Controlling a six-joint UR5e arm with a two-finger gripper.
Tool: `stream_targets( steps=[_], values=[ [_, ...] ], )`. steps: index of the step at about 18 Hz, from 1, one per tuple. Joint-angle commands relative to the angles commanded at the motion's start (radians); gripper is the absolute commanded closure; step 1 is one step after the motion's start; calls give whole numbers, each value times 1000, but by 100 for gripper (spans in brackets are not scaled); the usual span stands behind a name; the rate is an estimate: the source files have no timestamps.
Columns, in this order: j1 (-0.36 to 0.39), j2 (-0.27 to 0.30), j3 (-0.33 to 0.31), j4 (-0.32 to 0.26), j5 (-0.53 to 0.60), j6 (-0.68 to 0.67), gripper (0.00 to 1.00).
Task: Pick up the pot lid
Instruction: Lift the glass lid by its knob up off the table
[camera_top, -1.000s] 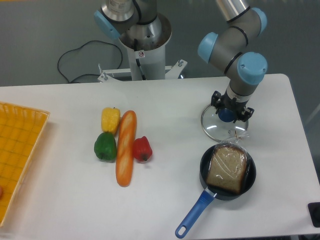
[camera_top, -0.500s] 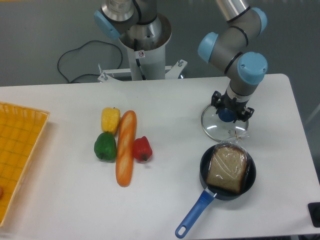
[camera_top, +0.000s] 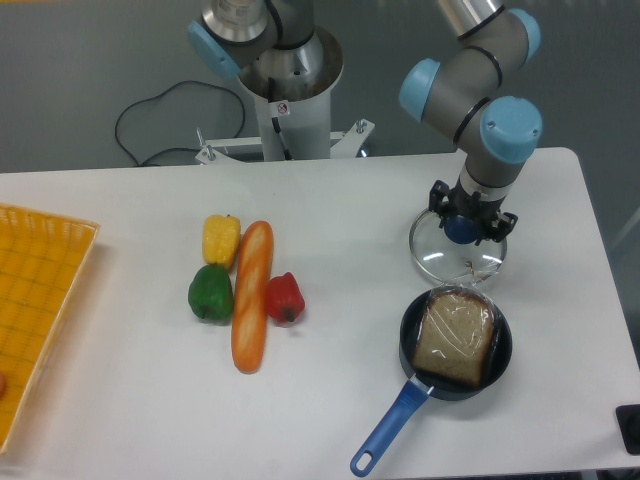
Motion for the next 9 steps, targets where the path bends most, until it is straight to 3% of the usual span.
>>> stream_targets(
  steps=[3, 6, 9],
  values=[
    [0, 15, 52, -97, 2, 2, 52],
    [-8, 15, 78, -120, 3, 2, 53],
    [-12, 15, 140, -203, 3, 2, 53]
  ],
)
